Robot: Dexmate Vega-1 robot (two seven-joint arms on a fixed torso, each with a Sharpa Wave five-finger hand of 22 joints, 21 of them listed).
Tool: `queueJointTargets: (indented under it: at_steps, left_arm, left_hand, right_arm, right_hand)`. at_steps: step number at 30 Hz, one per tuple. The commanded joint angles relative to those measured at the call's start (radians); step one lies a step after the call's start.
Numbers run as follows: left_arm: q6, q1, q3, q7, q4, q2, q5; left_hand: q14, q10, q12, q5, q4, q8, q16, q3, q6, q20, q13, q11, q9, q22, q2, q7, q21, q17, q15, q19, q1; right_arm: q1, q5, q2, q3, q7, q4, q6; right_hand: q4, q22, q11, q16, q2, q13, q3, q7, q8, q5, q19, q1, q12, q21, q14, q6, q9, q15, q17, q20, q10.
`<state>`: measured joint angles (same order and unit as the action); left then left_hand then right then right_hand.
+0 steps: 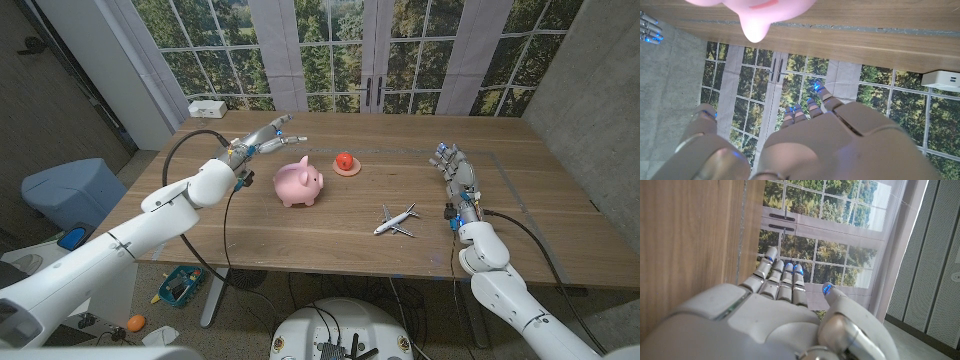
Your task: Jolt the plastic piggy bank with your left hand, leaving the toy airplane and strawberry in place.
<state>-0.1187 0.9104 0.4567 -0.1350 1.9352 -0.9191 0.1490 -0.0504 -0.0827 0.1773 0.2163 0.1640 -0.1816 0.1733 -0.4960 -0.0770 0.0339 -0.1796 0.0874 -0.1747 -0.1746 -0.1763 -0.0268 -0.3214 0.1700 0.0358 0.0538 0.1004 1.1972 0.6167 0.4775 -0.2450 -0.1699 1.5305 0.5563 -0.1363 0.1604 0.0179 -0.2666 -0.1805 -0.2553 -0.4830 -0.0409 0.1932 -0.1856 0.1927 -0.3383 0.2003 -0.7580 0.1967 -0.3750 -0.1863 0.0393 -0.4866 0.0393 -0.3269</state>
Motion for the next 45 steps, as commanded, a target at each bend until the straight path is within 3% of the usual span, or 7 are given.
queueJointTargets:
  at_steps: [1,19,27,38,45]
  left_arm:
    - [-0.096,0.016,0.013,0.028,0.089,-0.033,0.090]
    - [-0.292,0.017,0.054,0.121,0.223,-0.069,0.224]
    - [-0.387,0.006,0.084,0.192,0.281,-0.089,0.287]
    - [-0.552,-0.034,0.149,0.323,0.361,-0.105,0.412]
    - [-0.650,-0.079,0.215,0.418,0.375,-0.093,0.524]
  left_hand:
    - [-0.010,-0.015,0.006,0.006,0.002,-0.003,0.005,0.010,-0.016,0.036,-0.004,0.000,-0.005,-0.004,-0.011,0.001,0.004,0.005,0.022,0.001,0.007]
    - [-0.022,-0.034,0.005,0.015,0.007,-0.001,0.004,0.037,-0.049,0.029,-0.005,-0.006,-0.006,-0.003,-0.017,0.012,0.016,0.006,0.017,0.002,0.016]
    - [-0.031,-0.044,0.007,0.025,0.013,-0.002,0.004,0.058,-0.084,0.014,-0.006,0.020,-0.009,-0.003,-0.016,0.001,0.025,0.006,0.020,0.009,0.038]
    - [-0.062,-0.065,0.006,0.036,0.015,-0.005,0.000,0.082,-0.124,0.001,-0.008,0.026,-0.012,-0.003,-0.016,0.003,0.042,0.006,0.016,0.001,0.067]
    - [-0.049,-0.060,0.012,0.046,0.017,-0.014,0.008,0.097,-0.127,-0.029,-0.009,0.040,-0.013,-0.003,-0.013,-0.004,0.046,0.006,0.010,0.016,0.094]
  right_arm:
    - [0.057,-0.009,-0.003,0.019,-0.009,0.032,0.041]
    - [0.156,-0.044,-0.024,0.049,-0.032,0.079,0.125]
    - [0.188,-0.069,-0.037,0.057,-0.043,0.094,0.154]
    - [0.221,-0.114,-0.070,0.061,-0.061,0.101,0.206]
    - [0.242,-0.161,-0.092,0.066,-0.088,0.116,0.222]
  right_hand:
    - [0.003,0.005,0.001,-0.006,-0.003,-0.002,-0.003,-0.003,0.003,0.000,0.013,0.008,0.008,0.005,0.007,-0.002,-0.003,0.025,0.000,0.037,-0.006]
    - [0.006,0.005,0.003,-0.008,-0.002,0.002,-0.005,-0.004,0.004,0.000,0.018,0.015,0.010,0.014,0.008,-0.004,-0.003,0.024,0.002,0.035,-0.009]
    - [0.009,0.005,0.003,-0.010,-0.001,0.004,-0.005,-0.005,0.004,0.000,0.023,0.017,0.009,0.017,0.011,-0.005,-0.003,0.023,0.002,0.035,-0.009]
    - [0.010,0.005,0.005,-0.010,-0.002,0.006,-0.007,-0.004,0.004,0.000,0.026,0.021,0.010,0.022,0.011,-0.007,-0.003,0.021,0.003,0.035,-0.010]
    - [0.012,0.005,0.006,-0.011,-0.002,0.007,-0.007,-0.003,0.004,0.000,0.027,0.023,0.010,0.026,0.012,-0.007,-0.003,0.023,0.004,0.035,-0.010]
